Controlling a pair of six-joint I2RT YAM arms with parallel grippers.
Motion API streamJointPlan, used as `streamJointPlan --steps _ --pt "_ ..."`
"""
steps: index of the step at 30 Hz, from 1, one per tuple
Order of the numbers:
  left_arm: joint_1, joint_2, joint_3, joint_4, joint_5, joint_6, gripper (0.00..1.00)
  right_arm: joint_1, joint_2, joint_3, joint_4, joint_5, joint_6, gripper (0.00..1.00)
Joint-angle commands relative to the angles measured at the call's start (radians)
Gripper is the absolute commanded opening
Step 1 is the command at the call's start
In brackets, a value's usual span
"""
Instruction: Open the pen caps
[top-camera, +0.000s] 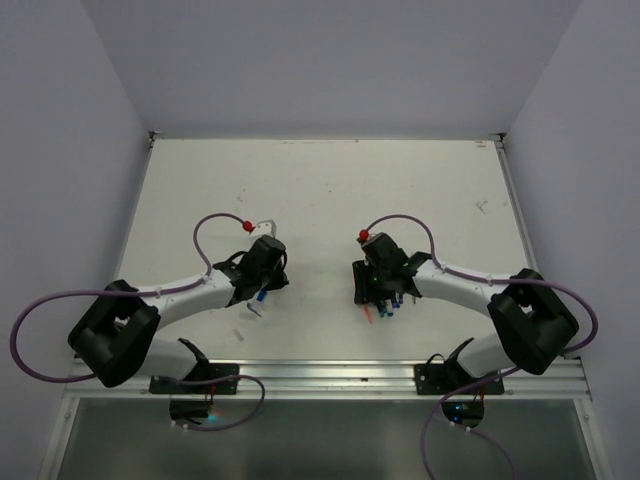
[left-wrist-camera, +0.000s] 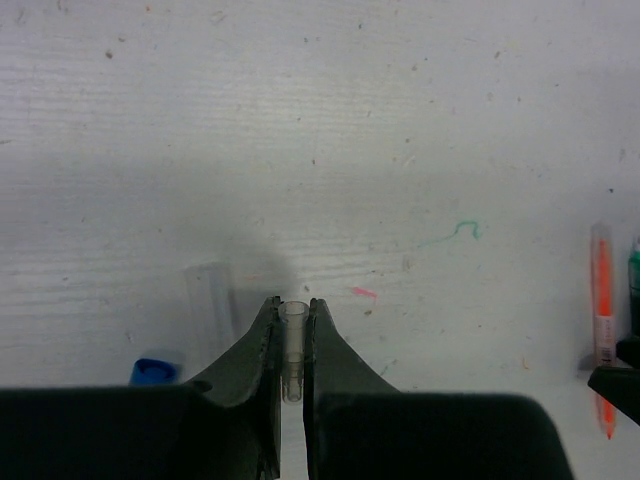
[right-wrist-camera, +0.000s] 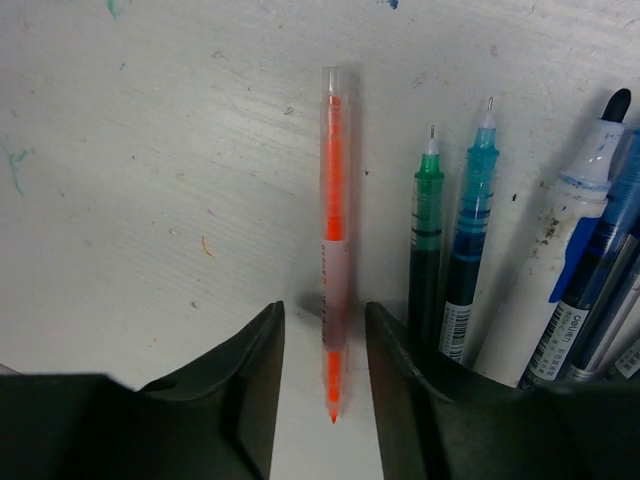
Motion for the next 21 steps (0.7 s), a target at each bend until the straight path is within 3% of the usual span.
streamJointPlan --steps 1,4,10,14,21 --pt "0.005 -0.003 0.025 -0.066 -0.080 0.018 0.00 0.003 0.006 0.042 -0.072 0.062 -0.028 0.45" --pt "0.005 -0.008 0.021 -0.075 -0.088 0.020 0.00 0.008 0.007 0.095 -0.097 0.087 -0.036 0.52" --pt "0.005 -0.005 0.018 -0.089 -0.103 0.028 0.00 0.012 0.002 0.186 -0.063 0.021 -0.040 0.55" --pt "0.005 -0.003 0.019 -0.095 -0.106 0.031 0.00 0.014 0.087 0.253 0.032 -0.131 -0.008 0.52" --pt "0.005 0.006 0.021 -0.097 -0.097 0.032 0.00 0.028 0.289 0.348 0.227 -0.213 0.067 0.47"
